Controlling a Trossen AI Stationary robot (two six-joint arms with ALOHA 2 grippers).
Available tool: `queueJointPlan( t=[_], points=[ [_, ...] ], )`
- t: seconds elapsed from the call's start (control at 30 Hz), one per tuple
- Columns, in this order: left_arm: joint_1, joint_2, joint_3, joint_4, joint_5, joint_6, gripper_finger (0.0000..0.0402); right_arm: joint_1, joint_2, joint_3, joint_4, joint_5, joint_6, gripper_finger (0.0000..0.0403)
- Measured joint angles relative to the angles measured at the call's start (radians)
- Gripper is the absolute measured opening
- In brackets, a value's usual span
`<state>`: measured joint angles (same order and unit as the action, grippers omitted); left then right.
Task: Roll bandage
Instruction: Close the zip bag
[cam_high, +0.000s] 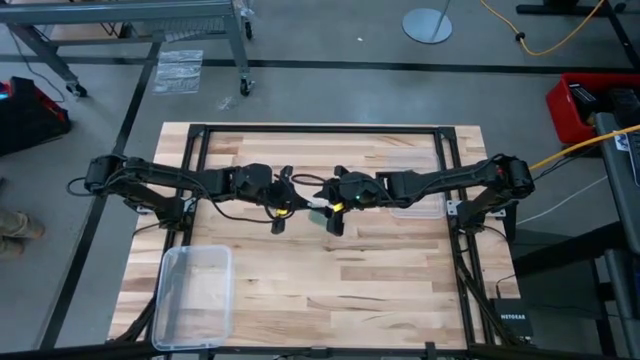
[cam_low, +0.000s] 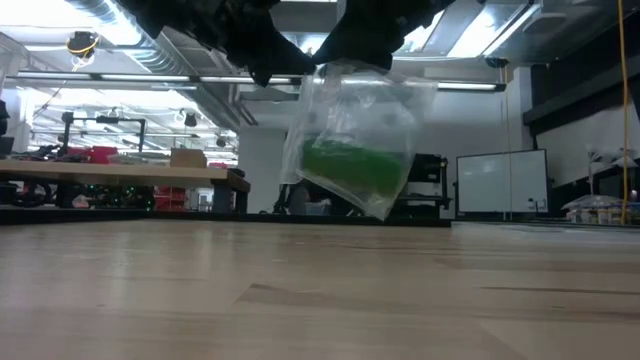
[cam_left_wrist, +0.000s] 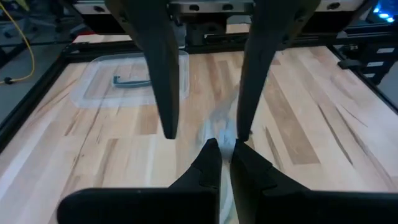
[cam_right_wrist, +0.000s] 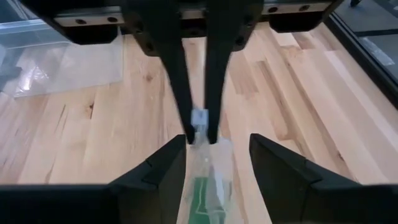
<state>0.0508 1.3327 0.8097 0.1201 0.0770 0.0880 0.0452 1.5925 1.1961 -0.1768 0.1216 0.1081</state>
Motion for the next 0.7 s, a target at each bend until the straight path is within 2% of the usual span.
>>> queueJointPlan(
  t=[0.2,0.33,0.53,0.7],
  points=[
    [-0.01,0.0,0.0,-0.003,-0.002,0.002,0.0006,0.0,0.0,0.0,0.001,-0.002,0.0,0.0166],
    [-0.01,0.0,0.0,-0.004,-0.002,0.007,0.0006,0.0,0.0,0.0,0.001,-0.033,0.0,0.0119],
    [-0.01,0.0,0.0,-0.006,-0.002,0.007,0.001,0.0,0.0,0.0,0.001,-0.064,-0.003,0.0015],
    [-0.01,0.0,0.0,-0.006,-0.002,0.006,0.0023,0.0,0.0,0.0,0.0,-0.092,-0.008,0.0006]
  ],
)
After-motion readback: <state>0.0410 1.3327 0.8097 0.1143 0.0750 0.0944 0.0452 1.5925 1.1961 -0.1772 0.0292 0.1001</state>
